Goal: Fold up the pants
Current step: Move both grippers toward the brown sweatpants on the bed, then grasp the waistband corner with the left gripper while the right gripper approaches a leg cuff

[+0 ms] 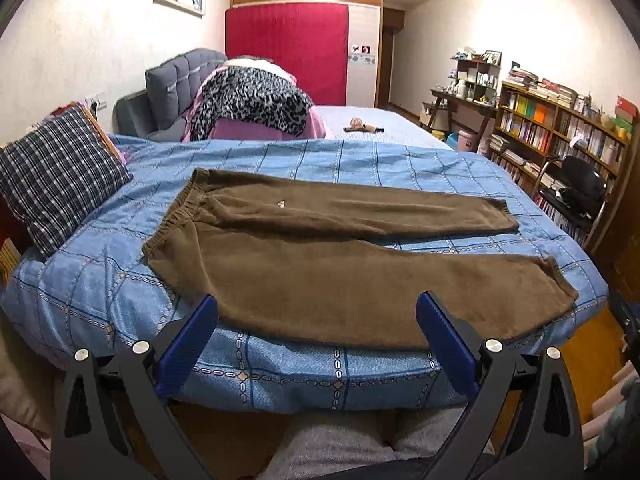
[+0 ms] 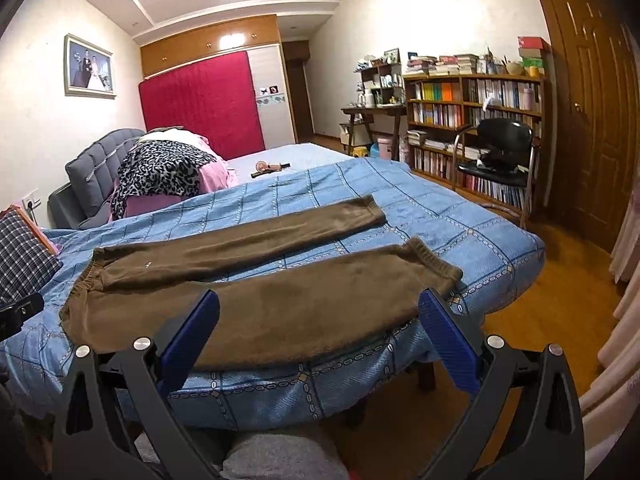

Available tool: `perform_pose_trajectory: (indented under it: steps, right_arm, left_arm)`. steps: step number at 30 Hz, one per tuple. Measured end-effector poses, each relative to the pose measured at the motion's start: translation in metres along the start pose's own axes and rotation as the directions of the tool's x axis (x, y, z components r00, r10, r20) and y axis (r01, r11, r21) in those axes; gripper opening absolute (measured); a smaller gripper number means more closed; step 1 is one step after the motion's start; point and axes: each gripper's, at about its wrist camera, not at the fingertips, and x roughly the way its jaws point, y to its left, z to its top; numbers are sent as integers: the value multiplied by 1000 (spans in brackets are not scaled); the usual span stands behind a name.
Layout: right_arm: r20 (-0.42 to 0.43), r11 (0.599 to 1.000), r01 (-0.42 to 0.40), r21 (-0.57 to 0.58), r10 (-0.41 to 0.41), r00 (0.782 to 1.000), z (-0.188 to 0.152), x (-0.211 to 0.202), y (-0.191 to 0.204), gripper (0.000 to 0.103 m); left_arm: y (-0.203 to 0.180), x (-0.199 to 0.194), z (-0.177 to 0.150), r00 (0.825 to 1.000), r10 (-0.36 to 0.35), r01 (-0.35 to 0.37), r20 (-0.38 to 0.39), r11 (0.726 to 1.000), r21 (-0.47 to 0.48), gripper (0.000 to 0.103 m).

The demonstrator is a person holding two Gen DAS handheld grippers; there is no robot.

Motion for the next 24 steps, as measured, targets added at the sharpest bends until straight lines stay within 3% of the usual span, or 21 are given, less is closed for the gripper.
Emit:
perform_pose_trajectory:
  steps: [9,24]
  right_arm:
    - [-11,999,29,41,-28,1000,14,30,-16,100]
    - [-73,1000,5,15,-4,997,43,108,0,100]
  left_arm:
    - [-5,36,21,999,22,-22,-29,1000,6,98]
    - [12,104,62,992,96,-99,-80,995,-28,98]
